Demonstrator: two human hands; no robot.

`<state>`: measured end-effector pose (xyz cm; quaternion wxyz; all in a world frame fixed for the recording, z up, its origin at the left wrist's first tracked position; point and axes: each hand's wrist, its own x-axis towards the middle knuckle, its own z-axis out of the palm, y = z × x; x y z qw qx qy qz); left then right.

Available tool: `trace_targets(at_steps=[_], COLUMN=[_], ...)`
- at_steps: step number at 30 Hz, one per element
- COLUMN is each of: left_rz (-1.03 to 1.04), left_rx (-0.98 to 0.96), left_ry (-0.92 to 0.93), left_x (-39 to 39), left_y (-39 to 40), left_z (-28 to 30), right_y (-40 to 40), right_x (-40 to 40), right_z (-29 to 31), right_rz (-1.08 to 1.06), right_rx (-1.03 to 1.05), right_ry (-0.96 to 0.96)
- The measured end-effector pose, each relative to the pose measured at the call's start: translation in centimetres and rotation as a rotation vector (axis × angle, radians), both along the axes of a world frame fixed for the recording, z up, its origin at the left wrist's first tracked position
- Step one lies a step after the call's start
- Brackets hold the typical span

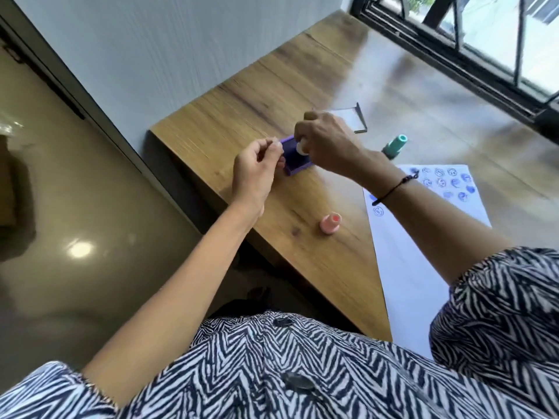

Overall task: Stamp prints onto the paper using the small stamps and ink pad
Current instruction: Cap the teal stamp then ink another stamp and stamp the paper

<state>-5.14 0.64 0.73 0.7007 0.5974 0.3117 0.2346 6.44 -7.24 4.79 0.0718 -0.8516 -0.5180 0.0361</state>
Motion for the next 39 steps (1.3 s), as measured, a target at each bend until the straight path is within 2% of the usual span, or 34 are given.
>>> trace_targets(at_steps=[2, 14, 29, 39], left_rz=[0.019, -0.007, 0.007, -0.013], left_rx=[0.003, 0.111, 0.116, 0.088], left_ry=[0.000, 0.083, 0.092, 0.030], left_x=[0.0, 0.6, 0.7, 0.3], left_y=[0.0, 0.2, -0.1, -0.5], left_z=[-0.5, -1.6, -1.4, -0.9], right_y=[0.1, 1.1, 1.1, 0.6], right_x=[0.1, 1.5, 1.4, 0.4], right_z=[-0.5, -0.4, -0.9, -0.7], right_rz=[0.002, 0.121, 0.072, -0.023], right_rx=[-0.007, -0.071, 0.025, 0.051], right_ry=[-0.038, 0.024, 0.082, 0.102])
